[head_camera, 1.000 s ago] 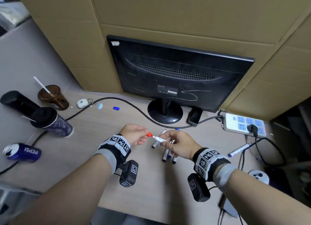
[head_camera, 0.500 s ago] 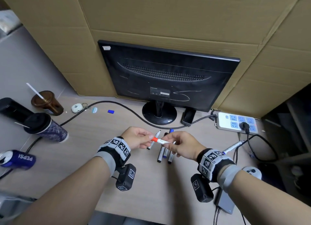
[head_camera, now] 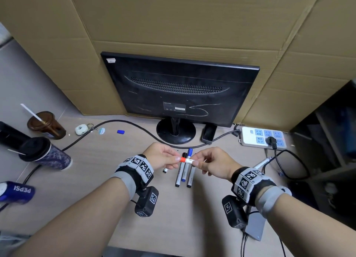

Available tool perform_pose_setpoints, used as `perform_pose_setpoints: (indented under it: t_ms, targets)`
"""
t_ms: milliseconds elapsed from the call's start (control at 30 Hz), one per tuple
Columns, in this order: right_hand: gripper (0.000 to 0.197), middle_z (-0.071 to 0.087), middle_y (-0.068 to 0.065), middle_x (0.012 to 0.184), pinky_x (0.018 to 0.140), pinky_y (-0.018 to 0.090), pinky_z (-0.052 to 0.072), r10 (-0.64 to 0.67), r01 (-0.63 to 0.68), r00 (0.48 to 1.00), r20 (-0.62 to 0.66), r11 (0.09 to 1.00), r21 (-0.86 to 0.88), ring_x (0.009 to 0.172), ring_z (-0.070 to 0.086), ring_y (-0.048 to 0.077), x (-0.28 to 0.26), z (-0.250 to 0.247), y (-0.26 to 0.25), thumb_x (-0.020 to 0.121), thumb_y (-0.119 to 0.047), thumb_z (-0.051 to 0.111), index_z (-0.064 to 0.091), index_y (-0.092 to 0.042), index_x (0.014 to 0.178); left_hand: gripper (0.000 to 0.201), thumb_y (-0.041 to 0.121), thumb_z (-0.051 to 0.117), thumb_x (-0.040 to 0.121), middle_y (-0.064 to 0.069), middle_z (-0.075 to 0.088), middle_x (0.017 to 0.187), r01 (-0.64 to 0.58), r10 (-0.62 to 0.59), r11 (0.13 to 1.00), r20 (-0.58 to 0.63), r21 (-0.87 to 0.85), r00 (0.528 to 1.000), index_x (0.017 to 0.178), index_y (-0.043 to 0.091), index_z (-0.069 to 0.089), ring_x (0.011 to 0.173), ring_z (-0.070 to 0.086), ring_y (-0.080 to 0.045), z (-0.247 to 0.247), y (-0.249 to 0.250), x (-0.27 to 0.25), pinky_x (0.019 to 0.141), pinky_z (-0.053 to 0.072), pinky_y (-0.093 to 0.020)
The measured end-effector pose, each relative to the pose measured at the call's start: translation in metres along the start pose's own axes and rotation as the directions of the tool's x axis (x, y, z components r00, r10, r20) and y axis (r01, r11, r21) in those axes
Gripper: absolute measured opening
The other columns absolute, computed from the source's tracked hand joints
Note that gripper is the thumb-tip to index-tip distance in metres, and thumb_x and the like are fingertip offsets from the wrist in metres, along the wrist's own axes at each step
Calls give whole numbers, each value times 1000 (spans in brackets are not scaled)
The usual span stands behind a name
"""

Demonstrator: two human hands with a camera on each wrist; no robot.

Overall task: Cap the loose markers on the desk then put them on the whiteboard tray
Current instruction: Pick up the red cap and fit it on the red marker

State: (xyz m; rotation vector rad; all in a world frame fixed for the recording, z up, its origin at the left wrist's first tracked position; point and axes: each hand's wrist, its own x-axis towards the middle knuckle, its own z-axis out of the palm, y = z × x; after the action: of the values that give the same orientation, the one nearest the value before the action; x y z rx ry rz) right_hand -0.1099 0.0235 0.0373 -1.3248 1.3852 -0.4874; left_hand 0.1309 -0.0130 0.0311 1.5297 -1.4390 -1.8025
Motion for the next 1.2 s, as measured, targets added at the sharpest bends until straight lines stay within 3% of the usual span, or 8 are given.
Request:
perform_pose_setpoints:
  t_ms: [167, 300, 433, 667, 800, 933, 1067, 1200]
  targets:
    - [11, 76, 17, 88, 54, 17, 50, -29, 30, 1000, 5, 998, -53, 53, 56, 5, -2, -8, -2, 96, -11, 74, 81, -5, 102, 20, 0, 77, 87, -14, 79, 79, -2, 2, 1000, 31, -18, 1000, 106, -6, 74, 70, 76, -19, 5, 8, -4, 63, 60, -24]
    - [10, 74, 7, 84, 55, 18, 51, -11, 10, 1000, -21, 999, -53, 55, 56, 7, -4, -4, 2, 95, -12, 74, 82, -7, 100, 14, 0, 76, 88, -15, 79, 79, -1, 1, 1000, 16, -17, 1000, 101, -5, 75, 69, 75, -21, 8, 8, -2, 63, 61, -26]
    - [9, 74, 7, 82, 55, 19, 51, 3, -5, 1000, -28, 998, -68, 54, 55, 2, -7, -1, 9, 95, -13, 74, 82, -9, 99, 9, -3, 73, 90, -9, 78, 72, -8, 7, 1000, 41, 14, 999, 99, -4, 74, 62, 74, -15, 15, 4, -3, 58, 57, -20]
    - [10, 66, -1, 79, 51, 15, 48, 34, -36, 999, -15, 994, -108, 53, 56, 4, -9, -8, 4, 95, -12, 74, 79, -8, 102, 14, 1, 74, 90, -16, 79, 84, 15, -15, 1000, 71, -3, 997, 104, -2, 74, 68, 75, -14, 16, 3, -1, 61, 57, -19]
    - [12, 67, 0, 84, 45, 18, 45, 53, -55, 998, -26, 995, -85, 51, 58, 4, -11, -11, 3, 95, -14, 74, 79, -10, 105, 19, 1, 72, 92, -16, 79, 88, 55, -51, 997, 81, -47, 995, 110, -3, 72, 70, 77, -14, 18, 5, 0, 61, 57, -18]
    - [12, 70, 4, 84, 50, 12, 46, 11, -15, 999, -46, 997, -74, 46, 54, -1, -14, -10, 1, 95, -11, 75, 80, -6, 104, 16, 1, 73, 91, -17, 80, 85, 38, -37, 999, 79, -16, 996, 107, -4, 73, 69, 77, -15, 18, 6, 0, 60, 57, -18]
    - [11, 68, -2, 76, 52, 16, 49, 5, -10, 997, -83, 998, -69, 49, 55, 2, -11, -7, 2, 94, -11, 76, 81, -5, 103, 9, 0, 74, 90, -17, 79, 84, -5, 5, 1000, 64, 6, 998, 99, 1, 75, 68, 76, -16, 18, 6, 3, 59, 58, -19]
    - [10, 68, 3, 80, 53, 18, 50, 0, -6, 996, -92, 998, -60, 54, 55, 10, -13, -7, 3, 94, -11, 76, 80, -5, 101, 12, 2, 74, 91, -16, 80, 85, -22, 20, 999, 76, 31, 997, 102, 1, 76, 74, 77, -18, 18, 4, 5, 64, 60, -21]
